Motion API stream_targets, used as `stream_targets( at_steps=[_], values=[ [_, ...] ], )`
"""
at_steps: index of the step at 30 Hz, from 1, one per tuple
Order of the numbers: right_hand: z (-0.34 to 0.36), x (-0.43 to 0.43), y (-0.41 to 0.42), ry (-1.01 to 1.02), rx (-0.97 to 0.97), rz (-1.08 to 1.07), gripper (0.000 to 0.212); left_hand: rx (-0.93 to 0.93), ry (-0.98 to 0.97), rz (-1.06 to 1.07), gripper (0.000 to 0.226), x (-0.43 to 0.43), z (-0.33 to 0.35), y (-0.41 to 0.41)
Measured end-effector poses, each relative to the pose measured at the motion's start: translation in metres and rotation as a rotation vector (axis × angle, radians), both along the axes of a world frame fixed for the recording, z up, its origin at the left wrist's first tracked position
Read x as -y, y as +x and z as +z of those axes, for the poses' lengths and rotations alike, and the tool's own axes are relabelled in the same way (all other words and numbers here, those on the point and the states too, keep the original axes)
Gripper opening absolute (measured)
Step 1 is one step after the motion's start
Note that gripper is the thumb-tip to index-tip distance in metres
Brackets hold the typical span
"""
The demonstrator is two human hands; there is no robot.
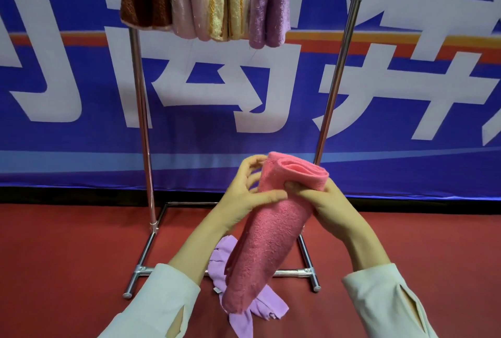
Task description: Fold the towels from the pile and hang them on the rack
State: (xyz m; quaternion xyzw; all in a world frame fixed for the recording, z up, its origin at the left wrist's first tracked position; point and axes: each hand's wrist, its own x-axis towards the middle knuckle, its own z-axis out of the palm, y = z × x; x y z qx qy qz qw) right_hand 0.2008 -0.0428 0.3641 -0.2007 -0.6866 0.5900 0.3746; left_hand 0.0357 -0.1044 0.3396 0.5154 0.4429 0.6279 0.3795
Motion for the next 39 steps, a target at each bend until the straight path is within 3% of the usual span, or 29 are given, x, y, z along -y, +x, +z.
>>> stream_targets(
  at_steps=[3, 7, 11, 15, 22, 27, 30, 32, 35, 38, 39],
  values=[
    [0.004, 0.001, 0.001, -0.058, -0.021, 0.014, 0.026, -0.027, -0.156, -0.190, 0.071, 0.004, -0.010, -0.005],
    [0.014, 0.001, 0.002, -0.158, -0.079, -0.017, 0.026, -0.150, -0.318, -0.314, 0.042, 0.005, -0.023, -0.006],
    [0.023, -0.008, 0.006, -0.277, -0.109, -0.052, 0.017, -0.104, -0.446, -0.376, 0.037, 0.005, -0.030, -0.008],
    [0.017, -0.023, 0.005, -0.500, -0.180, -0.128, 0.022, -0.067, -0.537, -0.386, 0.031, 0.006, -0.029, -0.015],
    [-0.011, -0.046, 0.004, -0.861, -0.295, -0.274, 0.024, 0.022, -0.469, -0.301, 0.015, 0.005, -0.017, -0.014],
    [-0.034, -0.055, -0.001, -1.025, -0.337, -0.349, 0.041, 0.136, -0.410, -0.278, 0.029, 0.002, -0.012, -0.009],
    [-0.049, -0.052, -0.010, -1.129, -0.236, -0.210, 0.050, 0.272, -0.345, -0.229, 0.032, -0.004, -0.009, -0.006],
    [-0.054, -0.049, -0.012, -1.107, -0.120, -0.076, 0.060, 0.301, -0.319, -0.184, 0.032, -0.007, -0.009, -0.005],
    [-0.047, -0.040, -0.013, -0.893, 0.028, 0.084, 0.060, 0.261, -0.302, -0.101, 0.030, -0.010, -0.009, -0.006],
    [-0.038, -0.032, -0.016, -0.560, 0.111, -0.003, 0.037, 0.143, -0.297, 0.018, 0.031, -0.010, -0.011, -0.010],
    [-0.037, -0.030, -0.016, -0.488, 0.105, -0.046, 0.038, 0.082, -0.296, 0.073, 0.030, -0.010, -0.011, -0.013]
  ],
)
